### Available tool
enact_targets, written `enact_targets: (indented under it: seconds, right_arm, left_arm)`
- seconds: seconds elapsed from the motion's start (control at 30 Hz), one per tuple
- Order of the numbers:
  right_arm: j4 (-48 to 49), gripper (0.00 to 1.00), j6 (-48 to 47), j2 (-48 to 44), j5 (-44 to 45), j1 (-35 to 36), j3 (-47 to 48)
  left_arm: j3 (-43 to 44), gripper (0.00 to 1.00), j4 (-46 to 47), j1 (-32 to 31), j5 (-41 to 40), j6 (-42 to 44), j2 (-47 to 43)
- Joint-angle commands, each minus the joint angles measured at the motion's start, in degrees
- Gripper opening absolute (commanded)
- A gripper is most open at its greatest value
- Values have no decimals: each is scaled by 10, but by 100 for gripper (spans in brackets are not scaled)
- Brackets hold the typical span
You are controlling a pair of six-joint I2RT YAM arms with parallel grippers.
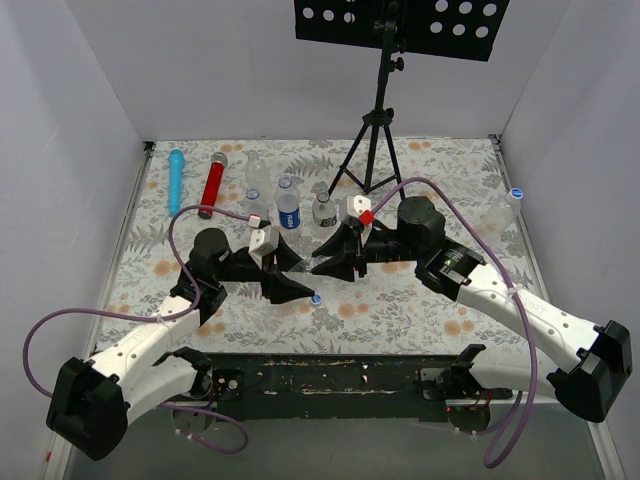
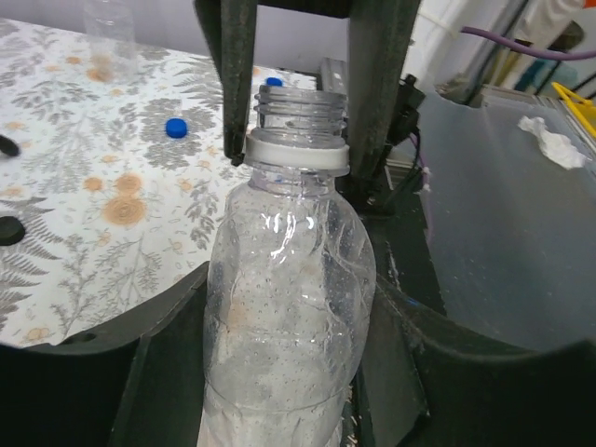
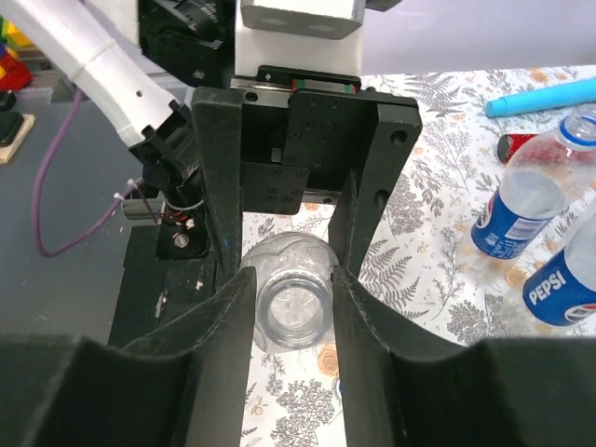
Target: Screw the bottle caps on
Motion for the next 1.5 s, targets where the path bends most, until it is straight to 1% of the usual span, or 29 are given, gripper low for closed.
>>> enact_targets:
  seconds: [0.0,0.07,0.1,0.17,0.33,0.43,0.57,0.6,0.7,0.8,0.9,1.03,1.2,1.4,1.47]
  right_arm:
    - [31,50,9,-25,56,3,-1]
    - [17,61,10,-39,103,3,-1]
    - [4,64,10,-47,127,3,0]
    - [-26,68,6,-60,179,3,3]
    - [-114,68,-24,-66,249,3,6]
    - [-145,69,-32,-49,254,3,-3]
    - [-146,69,-30,-15,260,3,-34]
    - [-147,69,-31,0,259,4,-39]
    - [-142,70,-32,42,252,8,-49]
    - [-134,70,-31,88,269,23,-53]
    - [-122,70,-18,136,285,49,-48]
    - [-127,69,2,204,318,78,-21]
    - [-162,69,11,287,370,107,30]
    - [-176,65,18,334,402,122,68]
    - [-186,65,18,345,426,125,76]
  left_arm:
    - [30,42,-40,-2,-80,23,-23]
    - [30,42,-50,-3,-122,28,-32]
    - [28,42,-51,-2,-139,25,-38]
    - [28,45,-57,-2,-192,25,-51]
    - [23,47,-67,-2,-373,3,-92]
    - [9,47,-54,-2,-465,-4,-129]
    - [-31,48,-4,-2,-568,-9,-200]
    - [-41,48,4,-2,-580,-9,-217]
    - [-60,49,20,-2,-671,-9,-255]
    - [-72,49,31,-1,-723,-7,-279]
    - [-80,50,41,0,-750,-10,-293]
    - [-84,51,46,6,-763,-12,-300]
    - [-88,52,54,11,-760,-10,-302]
    - [-97,51,70,16,-732,2,-304]
    - [-100,51,74,18,-724,9,-304]
